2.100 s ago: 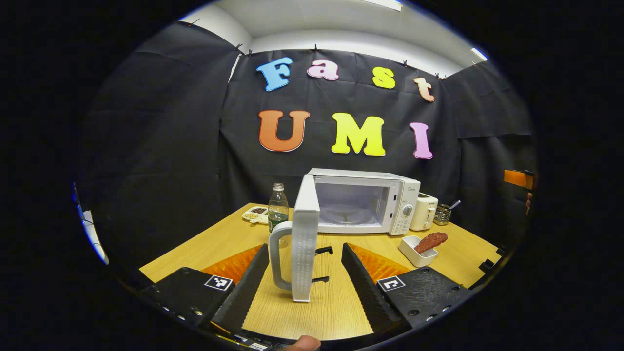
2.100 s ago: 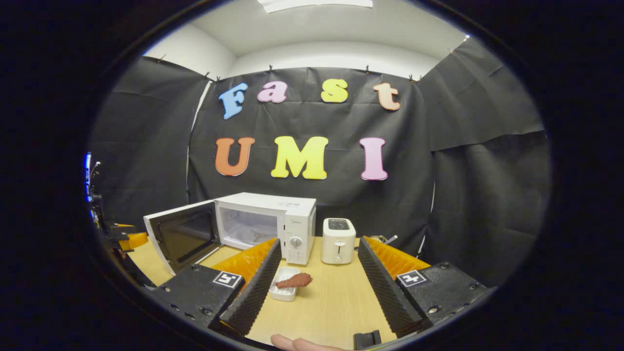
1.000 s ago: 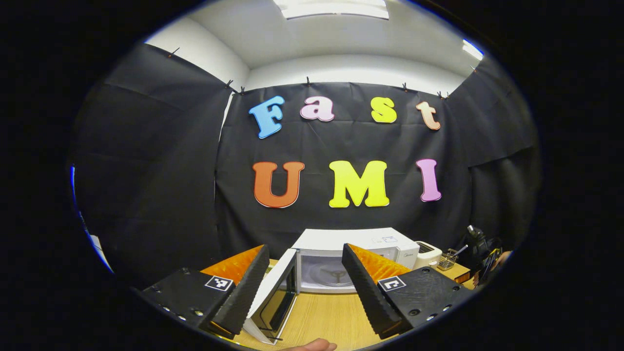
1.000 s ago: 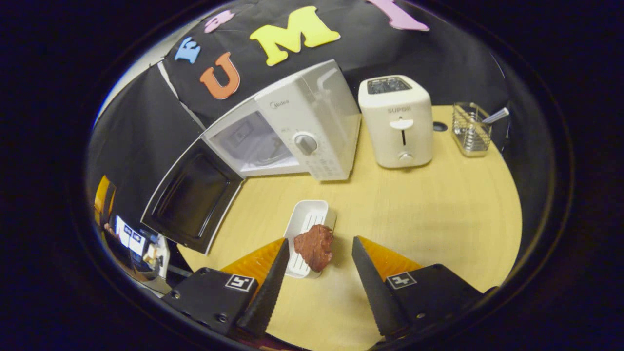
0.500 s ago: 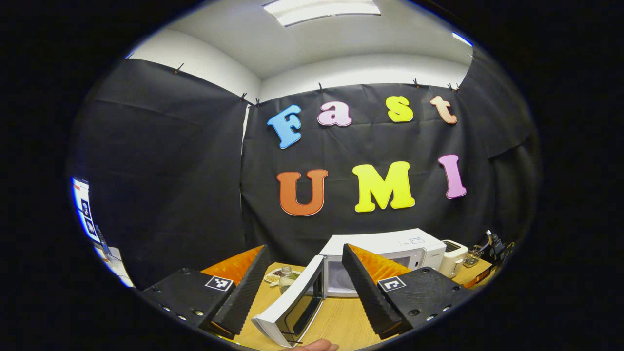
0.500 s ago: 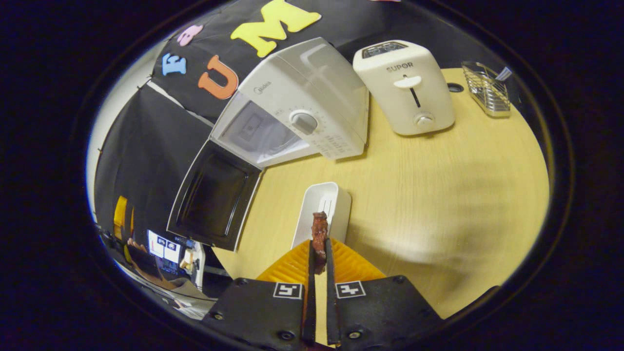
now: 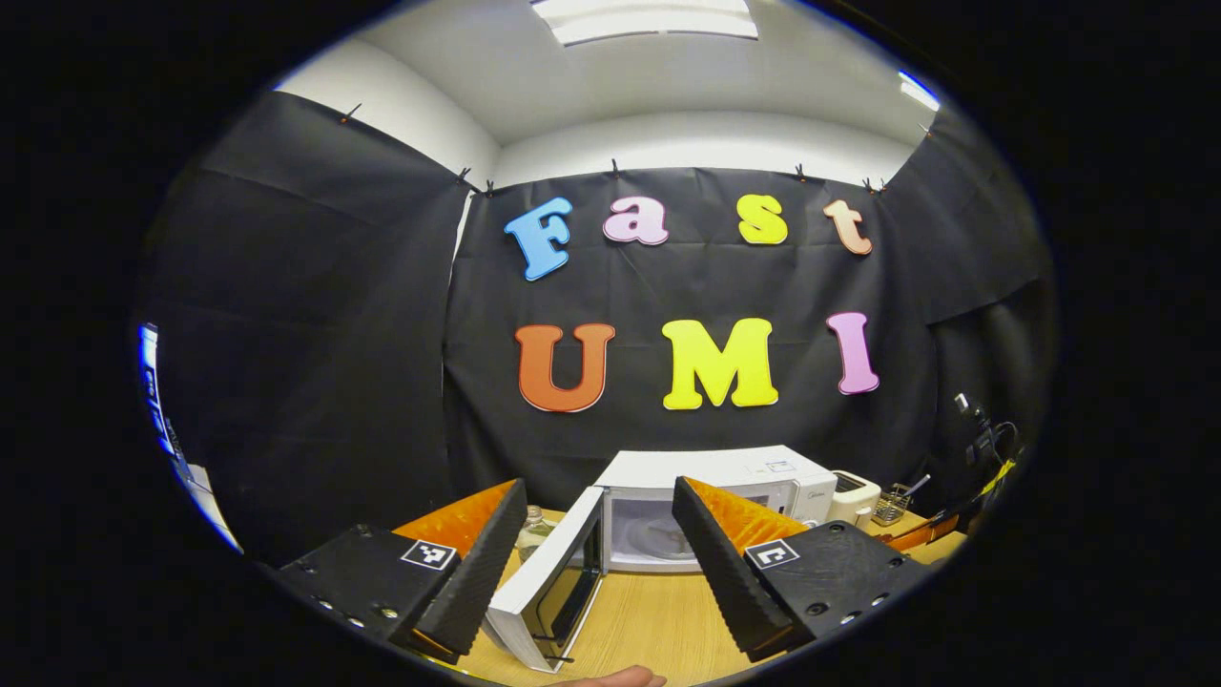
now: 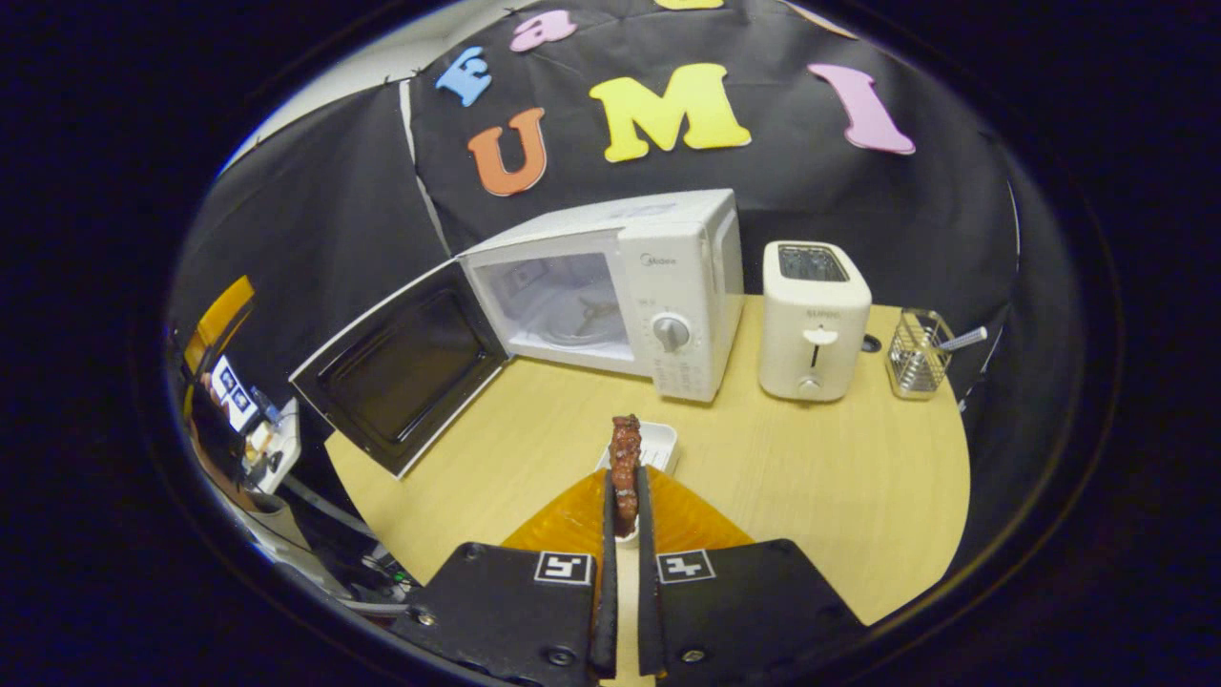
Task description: Open the microwave oven with the left hand, put the food in, and close the microwave oven.
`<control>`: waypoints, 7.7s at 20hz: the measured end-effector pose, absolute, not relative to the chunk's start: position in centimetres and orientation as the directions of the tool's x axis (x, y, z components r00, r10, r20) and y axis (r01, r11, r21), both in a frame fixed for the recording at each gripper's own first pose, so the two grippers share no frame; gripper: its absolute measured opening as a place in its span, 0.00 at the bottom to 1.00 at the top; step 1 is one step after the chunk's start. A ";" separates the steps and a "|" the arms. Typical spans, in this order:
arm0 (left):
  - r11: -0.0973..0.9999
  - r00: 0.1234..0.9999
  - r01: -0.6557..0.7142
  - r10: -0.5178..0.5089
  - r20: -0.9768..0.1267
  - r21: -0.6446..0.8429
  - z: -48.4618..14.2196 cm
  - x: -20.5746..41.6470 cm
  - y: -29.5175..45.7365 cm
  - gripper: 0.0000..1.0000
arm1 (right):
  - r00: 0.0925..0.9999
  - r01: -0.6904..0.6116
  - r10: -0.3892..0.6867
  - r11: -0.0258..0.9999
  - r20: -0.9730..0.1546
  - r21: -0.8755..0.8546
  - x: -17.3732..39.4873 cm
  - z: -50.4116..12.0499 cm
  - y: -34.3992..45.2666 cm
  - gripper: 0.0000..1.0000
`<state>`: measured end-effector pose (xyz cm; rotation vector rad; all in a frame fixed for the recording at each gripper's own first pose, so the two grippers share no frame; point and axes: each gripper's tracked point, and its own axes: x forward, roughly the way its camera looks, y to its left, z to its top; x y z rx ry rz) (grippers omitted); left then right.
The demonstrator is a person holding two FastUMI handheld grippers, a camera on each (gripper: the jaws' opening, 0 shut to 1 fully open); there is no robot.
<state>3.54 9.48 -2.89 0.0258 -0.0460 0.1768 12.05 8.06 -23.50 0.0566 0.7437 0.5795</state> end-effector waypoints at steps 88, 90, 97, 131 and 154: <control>0.989 0.947 -0.145 0.134 -0.292 -0.017 -23.3 2.0 20.8 0.00 | 0.990 -0.140 0.139 0.990 0.012 0.036 4.7 -5.2 10.0 1.00; 0.992 0.950 -0.124 0.107 -0.294 -0.037 -23.5 2.3 19.5 0.00 | 0.991 -0.131 0.130 0.991 0.022 0.030 4.8 -4.9 9.4 1.00; 0.998 0.962 -0.031 0.017 -0.271 -0.048 -23.2 4.7 13.9 0.00 | 0.993 -0.121 0.121 0.992 0.004 0.044 5.8 -5.7 7.1 1.00; 0.968 0.935 0.242 -0.252 -0.249 -0.070 -25.2 25.9 -10.6 0.00 | 0.994 -0.070 0.087 0.973 -0.069 0.219 14.3 -13.2 -7.1 1.00; 0.974 0.927 0.214 -0.227 -0.299 -0.077 -22.3 21.4 -10.3 0.00 | 0.997 -0.008 0.018 0.990 -0.072 0.142 11.1 -8.8 -5.5 0.90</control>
